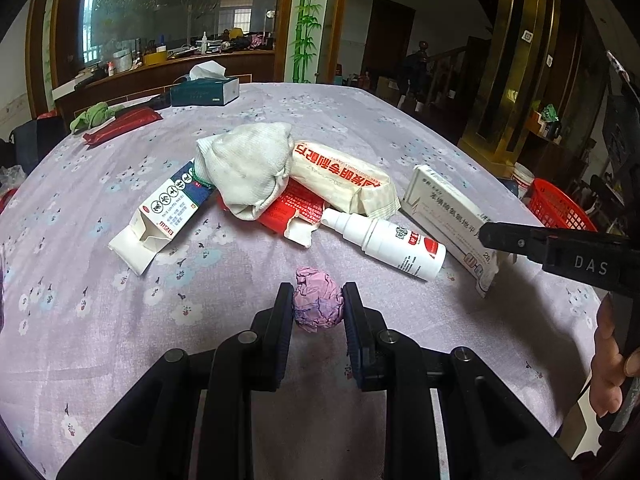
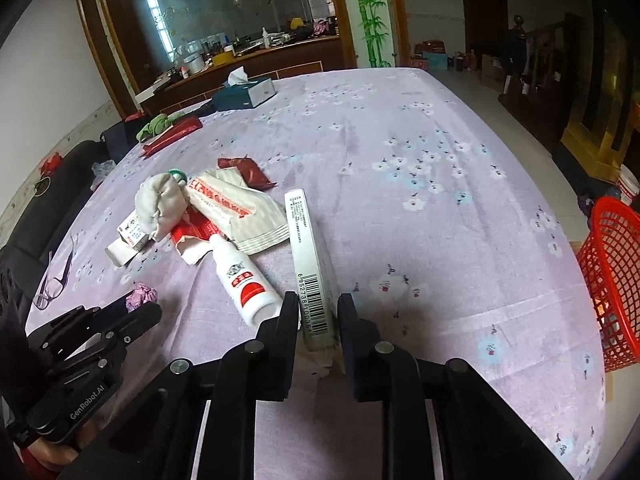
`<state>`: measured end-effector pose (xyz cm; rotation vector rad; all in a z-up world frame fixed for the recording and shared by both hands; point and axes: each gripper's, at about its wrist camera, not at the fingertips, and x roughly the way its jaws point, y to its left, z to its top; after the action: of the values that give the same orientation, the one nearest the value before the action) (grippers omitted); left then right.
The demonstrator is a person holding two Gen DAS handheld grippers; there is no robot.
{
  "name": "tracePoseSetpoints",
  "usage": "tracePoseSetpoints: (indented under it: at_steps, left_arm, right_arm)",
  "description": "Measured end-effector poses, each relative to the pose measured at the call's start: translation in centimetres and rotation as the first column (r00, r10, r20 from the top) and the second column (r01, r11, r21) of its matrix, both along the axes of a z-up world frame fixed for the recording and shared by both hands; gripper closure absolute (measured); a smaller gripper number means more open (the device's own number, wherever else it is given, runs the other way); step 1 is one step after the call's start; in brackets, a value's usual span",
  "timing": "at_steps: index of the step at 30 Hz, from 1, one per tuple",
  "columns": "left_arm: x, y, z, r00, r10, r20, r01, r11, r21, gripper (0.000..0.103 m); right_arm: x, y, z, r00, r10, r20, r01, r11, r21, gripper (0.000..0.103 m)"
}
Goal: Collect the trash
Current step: 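Grasp the white tube box with the right tool while the left tool holds the pink paper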
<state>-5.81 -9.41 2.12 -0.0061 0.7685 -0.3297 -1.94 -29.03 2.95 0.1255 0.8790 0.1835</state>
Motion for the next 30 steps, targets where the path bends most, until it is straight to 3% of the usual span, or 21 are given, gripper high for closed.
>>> tracePoseSetpoints:
  at_steps: [7, 15, 30]
  left_arm:
    - [0.0, 0.0, 0.0, 1.0, 0.003, -0.001, -0.003, 1.0, 0.0, 0.08]
    - [-0.4, -0.1, 0.1, 1.0, 0.023, 0.013, -0.023, 1.0, 0.008, 0.08]
    - [-1.8, -0.6, 2.3, 0.998, 0.031, 0.053, -0.03, 0.999, -0.013, 0.08]
  right_arm:
    - [0.1, -0.7, -0.1, 1.0, -0.016, 0.002, 0.016, 1.0, 0.008, 0.084]
    - [-2.3, -1.9, 1.1, 0.997, -0.056, 0.062, 0.049, 0.993, 0.103, 0.085]
    - [-4.6, -1.1, 1.9, 0.993, -0.047, 0.105, 0.036, 0.994, 0.101, 0.085]
